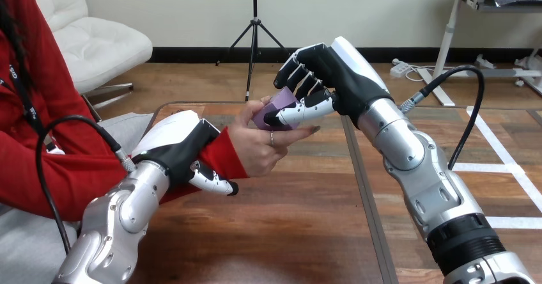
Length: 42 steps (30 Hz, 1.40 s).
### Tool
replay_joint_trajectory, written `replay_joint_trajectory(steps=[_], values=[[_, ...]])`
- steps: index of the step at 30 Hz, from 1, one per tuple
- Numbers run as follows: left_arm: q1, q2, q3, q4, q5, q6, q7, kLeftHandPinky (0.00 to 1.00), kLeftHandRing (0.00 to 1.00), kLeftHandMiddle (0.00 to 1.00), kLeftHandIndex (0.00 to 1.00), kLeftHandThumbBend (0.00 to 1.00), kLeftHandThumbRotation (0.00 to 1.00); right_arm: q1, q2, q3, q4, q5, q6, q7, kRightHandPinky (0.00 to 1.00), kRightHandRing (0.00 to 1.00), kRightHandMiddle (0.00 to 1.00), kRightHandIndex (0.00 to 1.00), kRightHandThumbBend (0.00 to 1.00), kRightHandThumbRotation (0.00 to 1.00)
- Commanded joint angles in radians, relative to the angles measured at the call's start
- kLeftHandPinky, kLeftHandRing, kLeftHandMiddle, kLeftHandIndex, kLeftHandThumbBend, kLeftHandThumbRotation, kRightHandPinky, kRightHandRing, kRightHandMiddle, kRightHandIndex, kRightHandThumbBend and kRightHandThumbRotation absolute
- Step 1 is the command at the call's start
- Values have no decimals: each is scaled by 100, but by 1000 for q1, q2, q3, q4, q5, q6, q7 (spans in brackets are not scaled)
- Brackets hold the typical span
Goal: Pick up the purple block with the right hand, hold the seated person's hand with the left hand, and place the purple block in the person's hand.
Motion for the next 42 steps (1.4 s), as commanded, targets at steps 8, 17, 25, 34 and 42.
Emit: replay_joint_trajectory(steps=[8,17,25,34,42], values=[[-212,-15,-6,-125,24,-90,74,31,38,45,47,66,1,-40,-28,-18,-127,31,44,59,47,56,59,60,72,4],[-193,-14,3,-147,36,-101,85,38,48,53,57,72,12,-27,-34,-26,-127,38,25,75,47,60,64,67,70,19],[-173,-11,15,-156,37,-130,107,42,55,60,63,77,24,-10,-43,-33,-129,52,8,91,50,64,68,72,63,31],[-145,-4,23,-169,35,-143,117,53,66,70,71,87,44,11,-54,-38,-135,80,-8,99,53,66,70,73,61,50],[-117,-3,29,-183,28,-145,130,66,74,77,78,98,55,39,-69,-36,-151,101,-23,96,55,67,72,74,72,76]])
